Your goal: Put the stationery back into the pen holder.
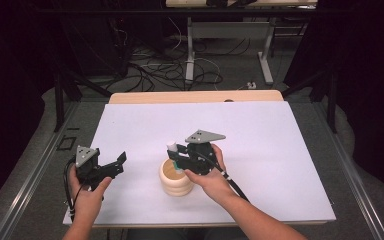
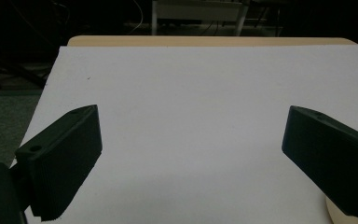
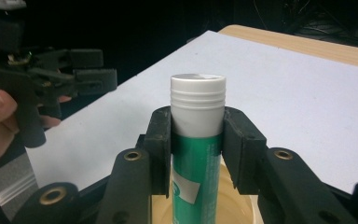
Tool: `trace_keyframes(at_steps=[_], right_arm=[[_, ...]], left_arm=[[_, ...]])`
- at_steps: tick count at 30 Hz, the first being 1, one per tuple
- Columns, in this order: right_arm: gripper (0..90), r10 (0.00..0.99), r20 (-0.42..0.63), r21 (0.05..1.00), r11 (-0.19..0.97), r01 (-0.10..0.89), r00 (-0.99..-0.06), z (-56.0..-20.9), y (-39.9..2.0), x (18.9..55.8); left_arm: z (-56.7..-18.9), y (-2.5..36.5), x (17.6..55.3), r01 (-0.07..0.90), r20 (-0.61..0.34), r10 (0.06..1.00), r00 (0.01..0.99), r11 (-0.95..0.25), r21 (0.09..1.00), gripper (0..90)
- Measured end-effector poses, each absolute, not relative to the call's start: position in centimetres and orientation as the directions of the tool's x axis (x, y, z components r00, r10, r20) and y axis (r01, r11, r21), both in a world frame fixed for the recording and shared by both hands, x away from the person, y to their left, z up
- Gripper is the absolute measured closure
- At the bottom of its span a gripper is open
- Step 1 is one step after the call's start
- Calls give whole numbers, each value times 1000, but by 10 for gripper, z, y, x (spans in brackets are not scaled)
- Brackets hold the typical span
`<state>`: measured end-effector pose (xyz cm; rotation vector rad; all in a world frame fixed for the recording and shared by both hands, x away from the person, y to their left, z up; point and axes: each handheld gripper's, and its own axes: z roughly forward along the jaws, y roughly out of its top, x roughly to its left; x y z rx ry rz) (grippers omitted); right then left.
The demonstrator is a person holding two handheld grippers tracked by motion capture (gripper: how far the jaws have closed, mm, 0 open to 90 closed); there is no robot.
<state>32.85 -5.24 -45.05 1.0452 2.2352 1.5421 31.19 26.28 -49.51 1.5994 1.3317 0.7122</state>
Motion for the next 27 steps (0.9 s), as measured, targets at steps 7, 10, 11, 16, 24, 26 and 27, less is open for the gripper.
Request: trace_keyframes(at_steps=[7, 10, 11, 16, 24, 26, 27], right_arm=[[653, 668, 179, 874, 229, 428, -722, -465, -47, 324], [653, 668, 165, 875, 241, 421, -725, -472, -45, 322], [653, 669, 158, 877, 243, 415, -726, -475, -44, 321], [653, 674, 161, 863, 258, 435, -720, -485, -44, 318], [653, 673, 156, 854, 276, 441, -723, -496, -45, 317], [653, 677, 160, 856, 268, 443, -718, -498, -45, 316], [653, 677, 156, 855, 271, 441, -719, -499, -45, 316]], left_arm=[[-495, 262, 312, 438, -113, 961, 254, -10, 899, 48], [-495, 263, 312, 438, -115, 961, 251, -7, 899, 49], [-495, 263, 312, 438, -114, 961, 251, -7, 899, 48], [-495, 262, 312, 438, -112, 961, 254, -11, 899, 48], [-495, 262, 312, 439, -114, 960, 257, -11, 898, 49], [-495, 262, 312, 438, -111, 960, 258, -13, 899, 48], [-495, 262, 312, 438, -111, 960, 258, -14, 899, 48]])
